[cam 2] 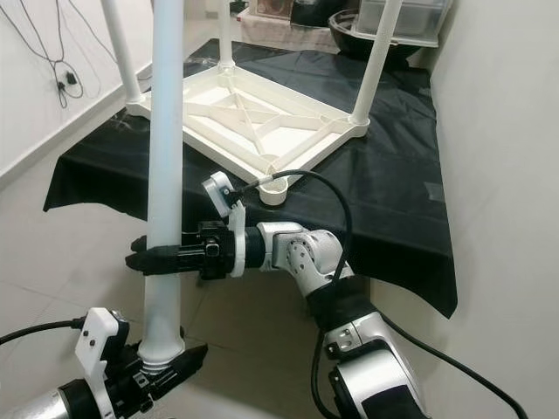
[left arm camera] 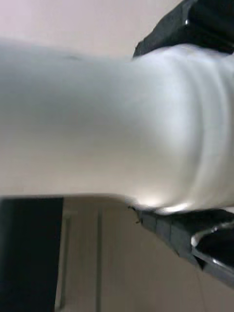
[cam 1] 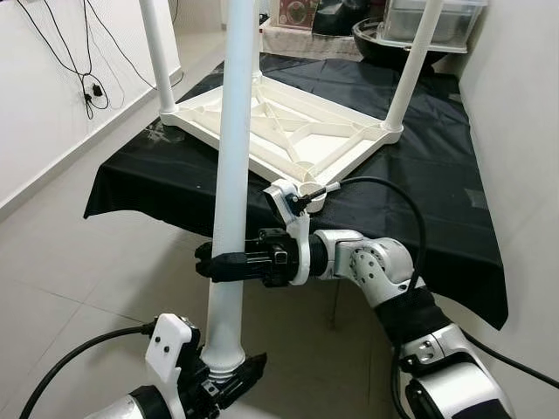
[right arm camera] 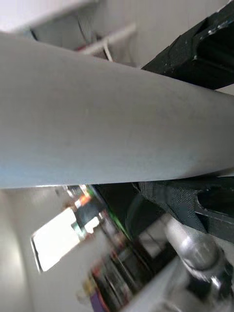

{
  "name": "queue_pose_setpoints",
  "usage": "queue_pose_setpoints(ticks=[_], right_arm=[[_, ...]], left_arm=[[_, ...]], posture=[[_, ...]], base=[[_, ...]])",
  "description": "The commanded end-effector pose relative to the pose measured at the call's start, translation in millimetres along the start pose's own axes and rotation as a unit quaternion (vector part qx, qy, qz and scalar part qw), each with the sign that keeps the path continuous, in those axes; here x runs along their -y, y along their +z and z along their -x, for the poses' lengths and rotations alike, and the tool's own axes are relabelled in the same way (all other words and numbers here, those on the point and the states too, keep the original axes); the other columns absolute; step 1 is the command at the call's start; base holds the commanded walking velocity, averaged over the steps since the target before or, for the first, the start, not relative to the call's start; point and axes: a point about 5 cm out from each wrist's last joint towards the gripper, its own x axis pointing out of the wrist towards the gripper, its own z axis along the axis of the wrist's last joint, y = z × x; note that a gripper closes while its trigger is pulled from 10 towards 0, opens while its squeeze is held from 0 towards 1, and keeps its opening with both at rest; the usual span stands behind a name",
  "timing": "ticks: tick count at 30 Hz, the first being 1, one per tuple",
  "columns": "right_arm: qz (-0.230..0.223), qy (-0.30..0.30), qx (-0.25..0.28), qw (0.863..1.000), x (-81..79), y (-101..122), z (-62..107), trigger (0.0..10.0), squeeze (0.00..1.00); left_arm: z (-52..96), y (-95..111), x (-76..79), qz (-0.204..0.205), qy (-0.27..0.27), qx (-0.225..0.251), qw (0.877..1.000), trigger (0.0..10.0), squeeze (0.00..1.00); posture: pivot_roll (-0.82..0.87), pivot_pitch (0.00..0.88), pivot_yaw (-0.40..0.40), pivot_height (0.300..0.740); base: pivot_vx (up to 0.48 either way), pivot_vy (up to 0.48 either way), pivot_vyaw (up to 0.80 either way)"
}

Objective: Building children table

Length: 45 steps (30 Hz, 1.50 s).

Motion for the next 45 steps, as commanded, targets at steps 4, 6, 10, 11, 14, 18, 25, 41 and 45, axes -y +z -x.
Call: queue_pose_setpoints(ticks=[4,6,10,11,14,18,25,41,45], right_arm=[[0.02,-0.073,0.028,0.997,13.3,9.4,1.2,0.0,0.0],[0.02,-0.073,0.028,0.997,13.3,9.4,1.2,0.0,0.0],[0.023,-0.085,0.036,0.995,15.6,10.5,0.8,0.0,0.0],[0.025,-0.091,0.042,0.995,16.7,11.6,0.7,0.0,0.0],[0.025,-0.103,0.051,0.993,18.9,13.8,0.8,0.0,0.0],[0.036,-0.14,0.06,0.988,25.2,16.3,1.9,0.0,0.0],[0.074,-0.242,0.091,0.963,39.2,25.3,2.8,0.0,0.0],[0.183,-0.414,0.222,0.864,32.6,48.5,10.1,0.0,0.0],[0.2,-0.432,0.249,0.843,25.4,52.4,10.5,0.0,0.0]], left_arm=[[-1.1,3.5,-3.3,-0.012,0.019,0.009,1.0,10.0,0.0],[-1.1,3.5,-3.3,-0.012,0.019,0.009,1.0,10.0,0.0],[-1.0,5.1,-4.7,-0.008,0.025,0.017,1.0,10.0,0.0],[-1.3,5.9,-4.9,-0.009,0.026,0.02,0.999,10.0,0.0],[-2.4,8.3,-5.4,-0.016,0.033,0.023,0.999,10.0,0.0],[-4.0,8.9,-15.5,-0.053,0.088,0.009,0.995,10.0,0.0],[-5.8,12.0,-36.6,-0.108,0.198,-0.003,0.974,10.0,0.0],[-12.3,70.9,-60.3,-0.254,0.369,0.086,0.89,10.0,0.0],[-16.4,78.0,-64.5,-0.273,0.396,0.089,0.872,10.0,0.0]], posture=[[0.07,0.087,-0.02,0.74],[0.07,0.087,-0.02,0.74],[0.07,0.086,-0.019,0.74],[0.07,0.086,-0.019,0.74],[0.07,0.086,-0.019,0.74],[0.07,0.086,-0.022,0.74],[0.07,0.085,-0.024,0.74],[0.06,0.082,-0.02,0.74],[0.06,0.073,-0.017,0.74]], base=[[0.0,0.0,0.0],[0.0,0.0,0.0],[0.0,0.0,0.0],[0.0,0.0,0.0],[0.0,0.0,0.0],[0.0,0.0,0.0],[0.0,0.0,0.0],[0.0,0.0,0.0],[0.0,0.0,0.0]])
